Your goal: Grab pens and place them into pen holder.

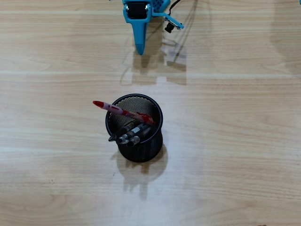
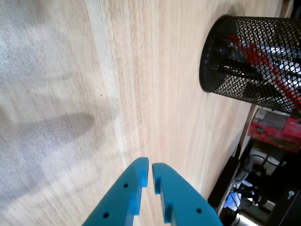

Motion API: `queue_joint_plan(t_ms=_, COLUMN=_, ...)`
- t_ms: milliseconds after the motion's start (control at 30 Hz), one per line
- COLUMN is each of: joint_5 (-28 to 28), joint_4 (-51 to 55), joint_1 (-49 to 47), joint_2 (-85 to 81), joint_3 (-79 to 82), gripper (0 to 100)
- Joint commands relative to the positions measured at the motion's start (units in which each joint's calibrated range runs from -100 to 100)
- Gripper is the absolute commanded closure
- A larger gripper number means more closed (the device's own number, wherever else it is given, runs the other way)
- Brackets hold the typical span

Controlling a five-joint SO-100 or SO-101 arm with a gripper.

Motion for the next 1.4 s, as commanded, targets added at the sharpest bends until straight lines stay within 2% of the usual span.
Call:
queue_joint_plan(t_ms=0, joint_5=0.2, joint_4=0.3, joint_1=0.6, joint_2=-0.7, joint_3=0.1, gripper=97)
queue_joint_plan(t_ms=467, joint_5=0.2, joint_4=0.3, joint_1=0.1, joint_2=-0.7, joint_3=0.2, gripper=98)
queue_joint_plan(t_ms=633, joint_5=3.8, joint_4=0.6, joint_1=0.4, joint_2=-0.7, joint_3=0.1, gripper=98)
queue_joint_plan(t_ms=1367, joint_5=3.9, joint_4=0.3, joint_1=-0.1, joint_2=-0.7, joint_3=0.2, gripper=98)
